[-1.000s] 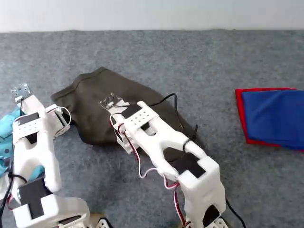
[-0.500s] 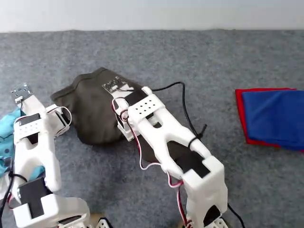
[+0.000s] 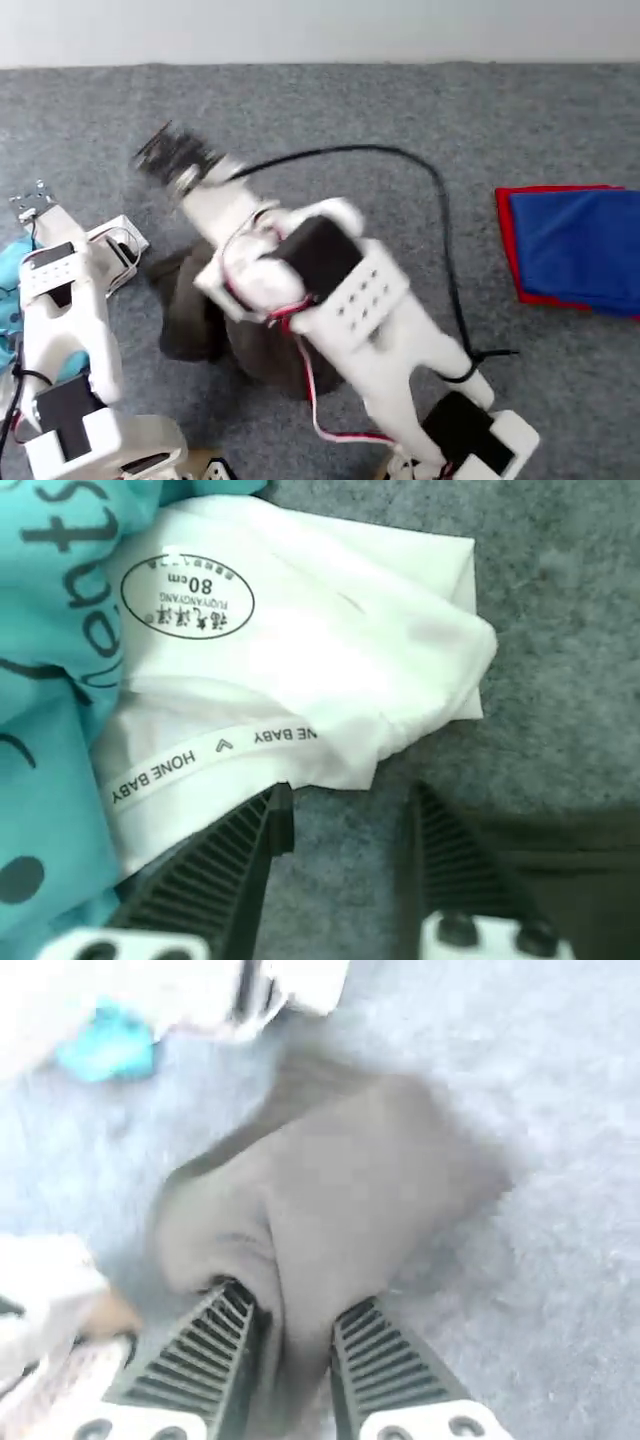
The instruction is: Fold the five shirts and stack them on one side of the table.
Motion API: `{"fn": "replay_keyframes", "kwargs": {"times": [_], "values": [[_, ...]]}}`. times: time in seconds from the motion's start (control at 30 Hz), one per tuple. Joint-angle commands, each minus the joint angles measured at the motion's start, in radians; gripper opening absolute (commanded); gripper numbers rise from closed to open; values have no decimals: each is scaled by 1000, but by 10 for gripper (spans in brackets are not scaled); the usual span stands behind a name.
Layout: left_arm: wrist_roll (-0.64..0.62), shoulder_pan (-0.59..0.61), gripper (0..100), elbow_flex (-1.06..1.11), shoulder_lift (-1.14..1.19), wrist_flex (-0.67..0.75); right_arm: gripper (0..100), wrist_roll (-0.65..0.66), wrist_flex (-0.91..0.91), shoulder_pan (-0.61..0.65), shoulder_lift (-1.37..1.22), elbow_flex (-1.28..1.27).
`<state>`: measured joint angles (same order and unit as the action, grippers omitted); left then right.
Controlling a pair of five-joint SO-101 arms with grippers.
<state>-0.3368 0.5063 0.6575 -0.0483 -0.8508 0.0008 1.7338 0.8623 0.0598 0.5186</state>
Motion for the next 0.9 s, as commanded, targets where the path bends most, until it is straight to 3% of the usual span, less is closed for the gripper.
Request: {"fn": "replay_keyframes", "kwargs": {"times": [0.0,0.1,0.23,0.47,0.53,0.63,0.73,0.87], "values": [[-8,-2,181,-12,-8,12,9,-31,-30,-205,-87,55],[-8,-3,181,-12,-6,12,9,5,-62,-372,-280,55],[-8,-3,181,-12,-6,12,9,157,-101,-542,-573,63],[-8,-3,181,-12,-6,12,23,273,-131,-697,-865,161],[-8,-3,181,-12,-6,12,95,222,-127,-731,-898,226],[-8,-3,181,-12,-6,12,336,141,-114,-771,-918,308],[-6,-5,181,-12,-6,12,526,199,-58,-777,-917,379],[-6,-5,181,-12,-6,12,440,199,58,-751,-917,563]]}}
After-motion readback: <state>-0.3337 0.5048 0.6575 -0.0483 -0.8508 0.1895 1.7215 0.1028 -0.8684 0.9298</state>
